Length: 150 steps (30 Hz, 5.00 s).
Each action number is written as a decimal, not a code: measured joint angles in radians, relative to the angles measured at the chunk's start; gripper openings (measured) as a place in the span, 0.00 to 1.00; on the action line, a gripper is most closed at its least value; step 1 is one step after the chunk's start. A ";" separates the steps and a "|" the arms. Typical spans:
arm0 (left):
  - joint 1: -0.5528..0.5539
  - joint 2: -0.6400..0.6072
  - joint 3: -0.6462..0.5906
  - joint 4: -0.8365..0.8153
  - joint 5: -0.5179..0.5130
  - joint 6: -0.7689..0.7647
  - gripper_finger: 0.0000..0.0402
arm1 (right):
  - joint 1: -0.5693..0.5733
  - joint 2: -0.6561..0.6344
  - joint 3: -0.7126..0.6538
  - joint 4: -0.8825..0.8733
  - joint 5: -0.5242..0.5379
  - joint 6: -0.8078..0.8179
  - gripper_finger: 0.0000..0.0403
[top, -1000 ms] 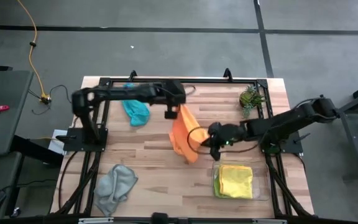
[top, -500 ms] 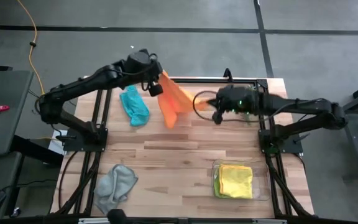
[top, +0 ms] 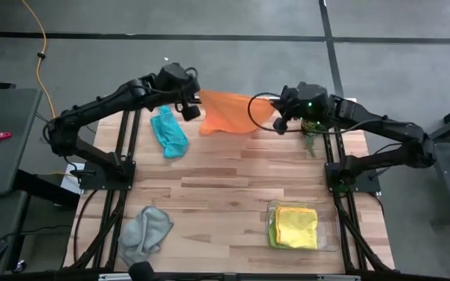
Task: Fold microfiber towels
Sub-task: Fold the orange microfiber cloth
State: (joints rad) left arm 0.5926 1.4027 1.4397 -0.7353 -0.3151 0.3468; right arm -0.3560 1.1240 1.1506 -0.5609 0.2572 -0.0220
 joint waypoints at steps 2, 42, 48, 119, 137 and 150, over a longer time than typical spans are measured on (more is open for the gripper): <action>-0.020 0.005 0.000 -0.057 0.014 -0.055 0.00 | 0.020 0.000 -0.023 -0.036 -0.009 0.029 0.00; -0.765 -0.042 -0.479 0.024 0.276 -1.195 0.00 | 0.575 0.080 -0.201 -0.122 -0.179 1.038 0.00; -0.613 -0.116 -0.479 0.032 0.207 -1.085 0.00 | 0.524 0.082 -0.201 -0.221 -0.006 1.169 0.00; -0.230 0.303 -0.479 0.229 -0.068 -0.760 0.18 | 0.147 0.599 -0.201 -0.037 0.221 1.015 0.23; -0.163 -0.133 -0.479 0.198 0.103 -0.576 0.34 | 0.130 0.467 -0.184 -0.174 0.250 0.954 0.60; -0.289 -0.213 -0.479 0.241 0.095 -0.631 0.33 | 0.073 0.483 -0.184 -0.205 0.143 0.909 0.60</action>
State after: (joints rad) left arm 0.3038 1.1896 0.9607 -0.4940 -0.2198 -0.2846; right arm -0.2826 1.6071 0.9665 -0.7657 0.3998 0.8867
